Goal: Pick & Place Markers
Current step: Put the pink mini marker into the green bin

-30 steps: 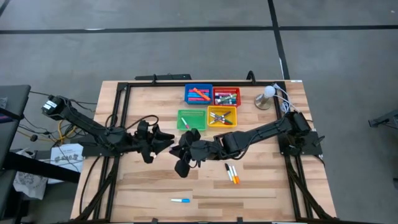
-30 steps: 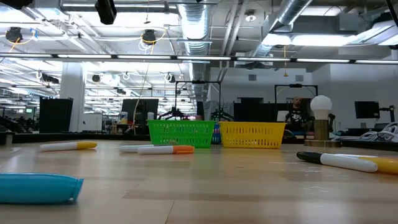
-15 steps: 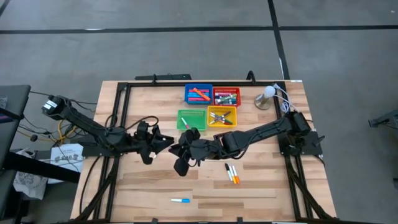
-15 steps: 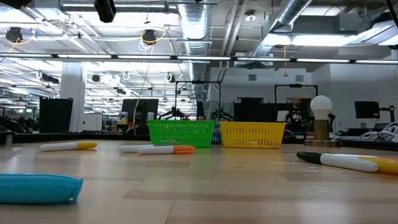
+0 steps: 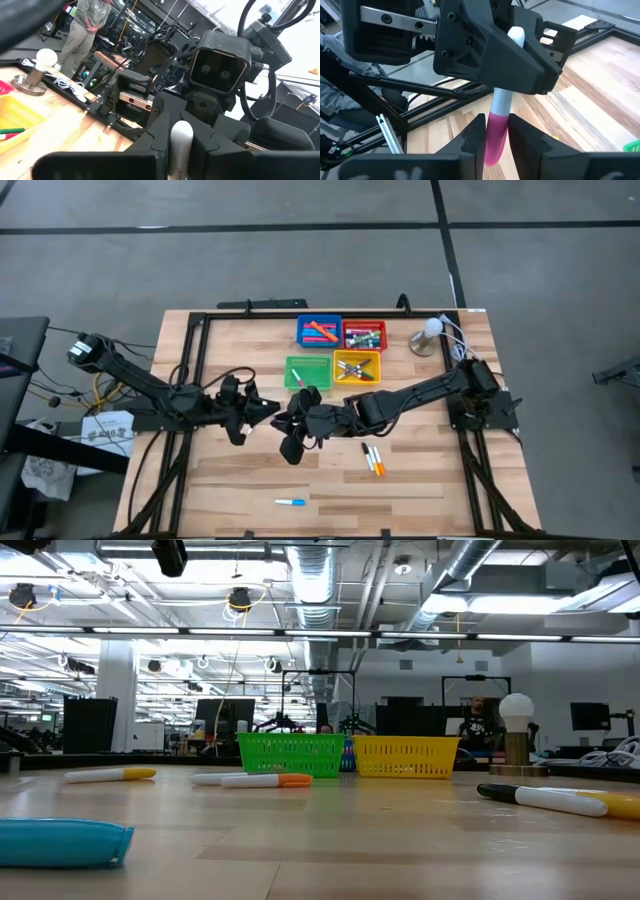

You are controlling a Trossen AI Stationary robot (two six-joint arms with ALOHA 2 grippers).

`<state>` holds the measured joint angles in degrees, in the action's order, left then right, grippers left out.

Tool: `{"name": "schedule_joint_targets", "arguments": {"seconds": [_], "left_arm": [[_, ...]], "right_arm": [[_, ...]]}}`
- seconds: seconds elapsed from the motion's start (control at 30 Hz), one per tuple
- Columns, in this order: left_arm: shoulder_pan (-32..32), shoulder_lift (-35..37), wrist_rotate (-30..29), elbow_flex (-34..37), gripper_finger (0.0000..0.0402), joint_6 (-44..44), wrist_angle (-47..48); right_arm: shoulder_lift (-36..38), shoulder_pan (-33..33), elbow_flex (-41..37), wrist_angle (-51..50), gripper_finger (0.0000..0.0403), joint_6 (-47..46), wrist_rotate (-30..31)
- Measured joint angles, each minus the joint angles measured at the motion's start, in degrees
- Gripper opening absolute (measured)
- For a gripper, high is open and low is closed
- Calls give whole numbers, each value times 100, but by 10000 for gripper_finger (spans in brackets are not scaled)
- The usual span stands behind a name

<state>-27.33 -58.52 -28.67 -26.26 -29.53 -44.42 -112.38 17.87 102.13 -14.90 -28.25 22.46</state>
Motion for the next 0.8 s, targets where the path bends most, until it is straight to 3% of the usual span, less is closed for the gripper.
{"name": "schedule_joint_targets", "arguments": {"seconds": [0.5, 0.8], "left_arm": [[172, -9, -21, 2, 31, 28, 122], [545, -4, -69, 2, 30, 77, 232]], "right_arm": [[7, -54, 2, -366, 76, 176, -163], [4, -167, 0, -1268, 182, 186, -190]]}}
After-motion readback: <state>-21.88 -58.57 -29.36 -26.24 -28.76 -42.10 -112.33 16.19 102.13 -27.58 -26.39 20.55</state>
